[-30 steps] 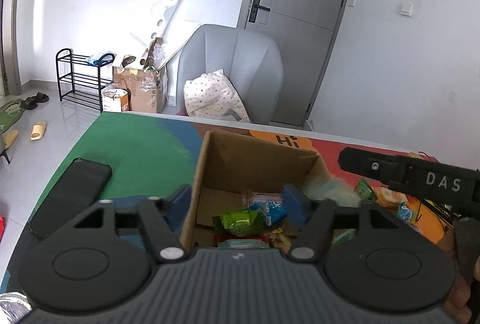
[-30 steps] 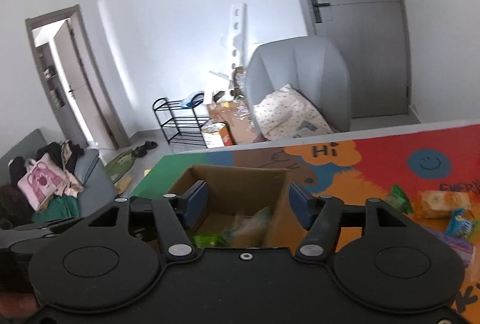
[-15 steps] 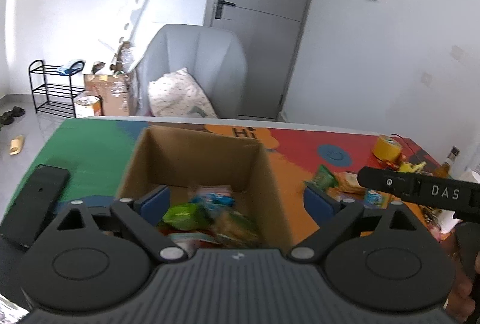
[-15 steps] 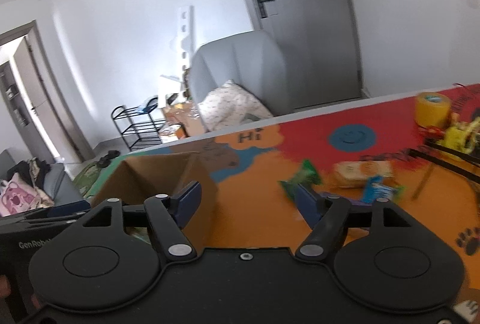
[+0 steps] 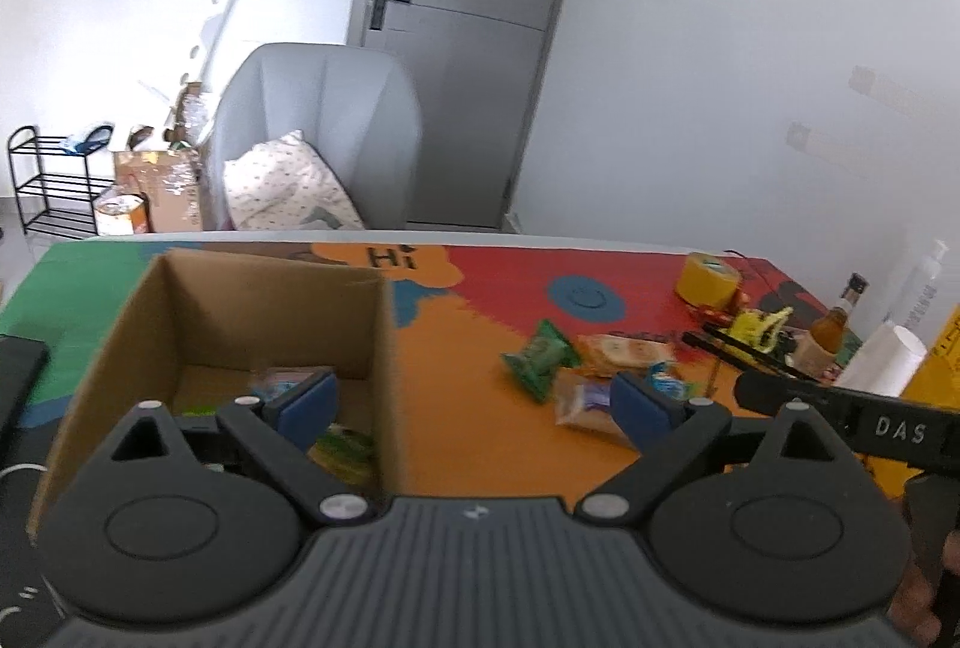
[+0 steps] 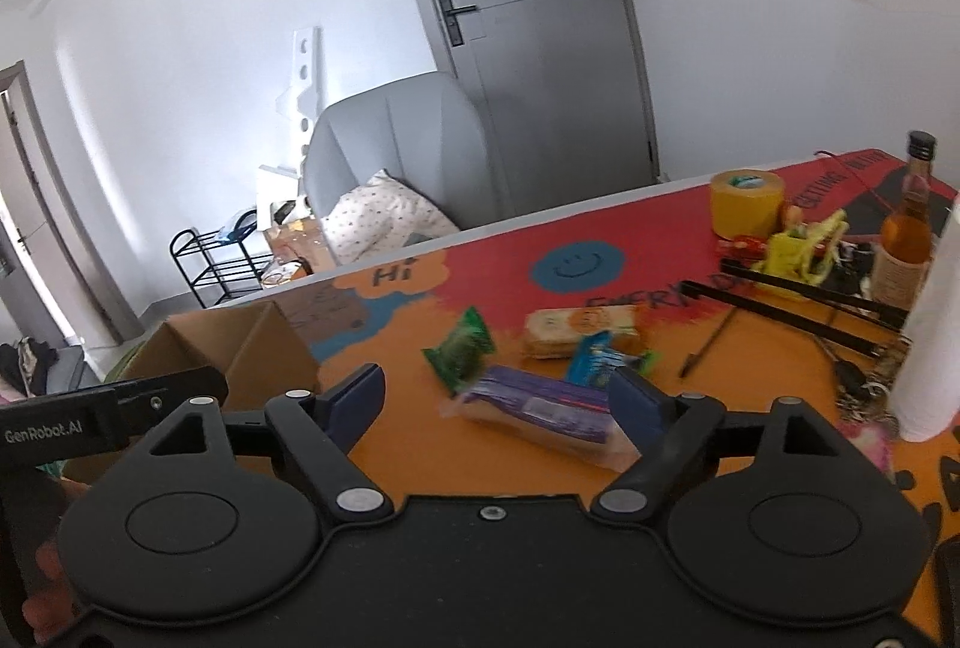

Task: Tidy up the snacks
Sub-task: 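Move both open tools back over the remaining snacks, then grasp the purple-wrapped bar with the left gripper while the right approaches the blue chip bag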

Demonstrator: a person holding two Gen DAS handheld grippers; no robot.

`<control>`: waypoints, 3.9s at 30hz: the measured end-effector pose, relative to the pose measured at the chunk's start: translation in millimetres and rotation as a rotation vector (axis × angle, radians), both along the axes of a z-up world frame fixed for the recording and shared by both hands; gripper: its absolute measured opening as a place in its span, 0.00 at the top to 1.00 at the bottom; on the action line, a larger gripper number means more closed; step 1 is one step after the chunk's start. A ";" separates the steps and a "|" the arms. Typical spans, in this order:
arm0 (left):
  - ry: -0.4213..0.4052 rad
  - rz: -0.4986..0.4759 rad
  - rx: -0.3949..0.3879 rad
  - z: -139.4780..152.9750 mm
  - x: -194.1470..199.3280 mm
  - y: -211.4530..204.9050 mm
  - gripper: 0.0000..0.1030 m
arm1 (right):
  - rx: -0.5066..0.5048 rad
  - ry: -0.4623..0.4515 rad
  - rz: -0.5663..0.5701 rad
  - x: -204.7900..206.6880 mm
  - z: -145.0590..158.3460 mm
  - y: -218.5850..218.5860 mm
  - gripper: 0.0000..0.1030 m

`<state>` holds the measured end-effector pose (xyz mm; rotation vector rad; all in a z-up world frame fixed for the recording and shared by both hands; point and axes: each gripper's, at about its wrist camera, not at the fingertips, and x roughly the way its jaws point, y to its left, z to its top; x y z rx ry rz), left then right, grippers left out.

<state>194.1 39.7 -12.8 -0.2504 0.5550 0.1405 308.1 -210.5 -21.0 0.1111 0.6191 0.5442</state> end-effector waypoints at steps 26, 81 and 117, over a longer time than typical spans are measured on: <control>0.073 -0.049 0.031 -28.4 60.0 -51.1 0.07 | 0.029 0.088 -0.061 59.1 -53.8 -44.5 0.74; 0.197 -0.049 -0.027 -79.1 106.1 -66.7 0.07 | -0.015 0.164 -0.019 74.4 -81.3 -29.5 0.48; 0.232 -0.056 0.013 -96.4 121.6 -46.4 0.70 | 0.060 0.202 -0.067 121.7 -92.3 -5.1 0.32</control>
